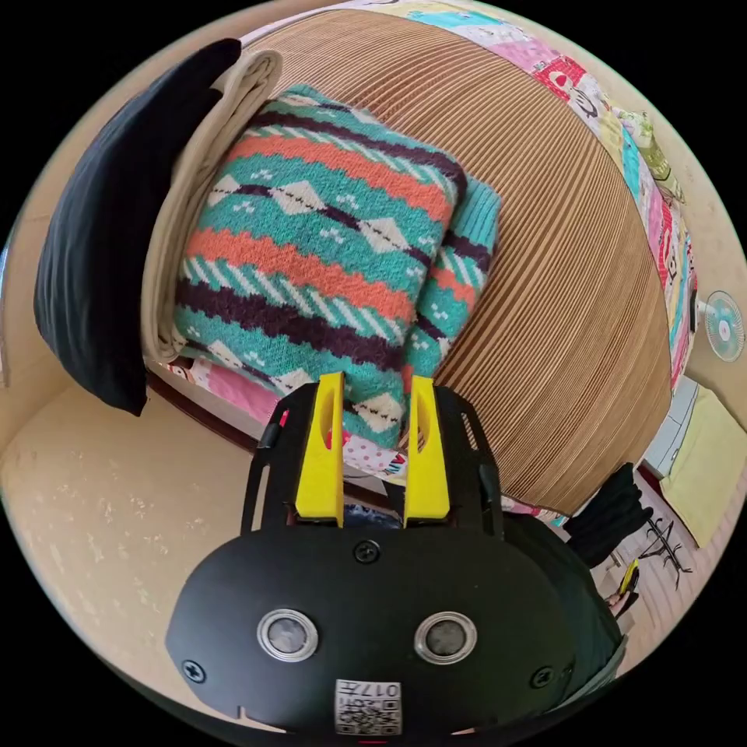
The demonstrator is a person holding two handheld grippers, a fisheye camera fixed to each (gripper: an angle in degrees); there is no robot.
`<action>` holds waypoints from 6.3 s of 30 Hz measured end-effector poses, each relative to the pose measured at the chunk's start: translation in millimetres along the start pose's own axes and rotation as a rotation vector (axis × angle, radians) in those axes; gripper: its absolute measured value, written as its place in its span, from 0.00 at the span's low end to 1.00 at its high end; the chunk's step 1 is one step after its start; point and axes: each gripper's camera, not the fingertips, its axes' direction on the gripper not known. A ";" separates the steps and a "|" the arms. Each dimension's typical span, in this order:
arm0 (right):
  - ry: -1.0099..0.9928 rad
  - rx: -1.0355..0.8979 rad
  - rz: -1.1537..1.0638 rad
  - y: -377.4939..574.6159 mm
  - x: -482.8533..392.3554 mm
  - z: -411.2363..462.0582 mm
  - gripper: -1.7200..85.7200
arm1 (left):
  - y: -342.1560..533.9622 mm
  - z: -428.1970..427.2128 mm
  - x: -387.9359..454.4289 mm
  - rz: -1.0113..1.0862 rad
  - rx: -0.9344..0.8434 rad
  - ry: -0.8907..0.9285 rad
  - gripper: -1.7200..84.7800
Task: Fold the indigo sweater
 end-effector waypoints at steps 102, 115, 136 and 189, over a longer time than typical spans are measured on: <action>-0.218 -0.168 -1.479 182.9 -151.2 311.4 0.13 | 829.5 357.1 181.5 1.535 0.412 0.793 0.08; -0.360 -0.317 -1.246 186.6 23.2 340.1 0.26 | 893.3 221.4 182.4 1.423 0.757 0.983 0.08; -0.199 0.435 -1.240 116.9 -42.9 172.2 0.07 | 826.6 -29.0 5.2 1.303 1.087 1.036 0.08; 0.717 -1.344 -0.574 -121.3 243.9 596.3 0.02 | -58.6 99.7 34.6 0.398 -0.405 -0.004 0.01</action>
